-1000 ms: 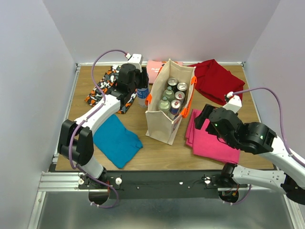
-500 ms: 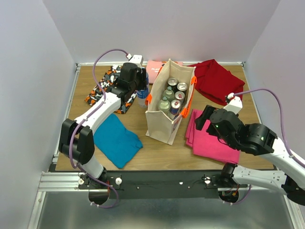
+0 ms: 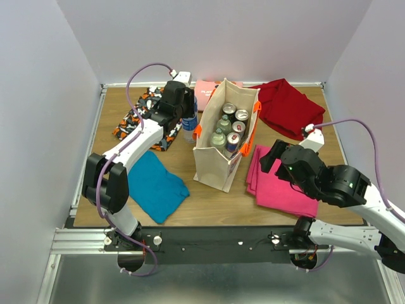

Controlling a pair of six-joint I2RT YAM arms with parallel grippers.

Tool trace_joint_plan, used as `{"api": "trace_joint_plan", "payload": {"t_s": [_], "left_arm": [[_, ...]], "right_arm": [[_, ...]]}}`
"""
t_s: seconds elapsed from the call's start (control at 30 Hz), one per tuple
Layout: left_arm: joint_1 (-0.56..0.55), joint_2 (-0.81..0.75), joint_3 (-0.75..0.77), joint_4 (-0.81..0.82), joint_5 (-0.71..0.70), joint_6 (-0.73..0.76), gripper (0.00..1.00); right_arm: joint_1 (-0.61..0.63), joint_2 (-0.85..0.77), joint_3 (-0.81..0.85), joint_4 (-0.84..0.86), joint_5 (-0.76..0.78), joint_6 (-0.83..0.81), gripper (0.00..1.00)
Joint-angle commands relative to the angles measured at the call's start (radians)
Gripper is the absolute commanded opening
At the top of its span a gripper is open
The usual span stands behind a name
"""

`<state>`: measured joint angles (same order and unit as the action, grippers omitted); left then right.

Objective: Take the beverage out of the canvas bag
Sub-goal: Place the drink at the center of the board.

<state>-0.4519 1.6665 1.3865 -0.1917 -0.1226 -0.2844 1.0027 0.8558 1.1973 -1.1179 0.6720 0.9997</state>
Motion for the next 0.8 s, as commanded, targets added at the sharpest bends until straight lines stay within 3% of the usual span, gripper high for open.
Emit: {"api": "trace_joint_plan", "payload": {"t_s": [0.0, 0.13, 0.37, 0.77], "left_arm": [[-0.005, 0.015, 0.028, -0.026, -0.041, 0.005, 0.49], [-0.005, 0.021, 0.034, -0.031, -0.040, 0.005, 0.38], [-0.007, 0.055, 0.077, -0.045, -0.032, 0.017, 0.02], [-0.033, 0.087, 0.160, -0.026, -0.035, 0.089, 0.00]], "right_arm": [[0.007, -0.023, -0.011, -0.014, 0.032, 0.033, 1.00], [0.008, -0.023, -0.015, -0.011, 0.031, 0.033, 1.00], [0.008, -0.023, -0.024, -0.010, 0.029, 0.034, 1.00], [0.008, -0.017, -0.021, -0.008, 0.034, 0.031, 1.00]]}}
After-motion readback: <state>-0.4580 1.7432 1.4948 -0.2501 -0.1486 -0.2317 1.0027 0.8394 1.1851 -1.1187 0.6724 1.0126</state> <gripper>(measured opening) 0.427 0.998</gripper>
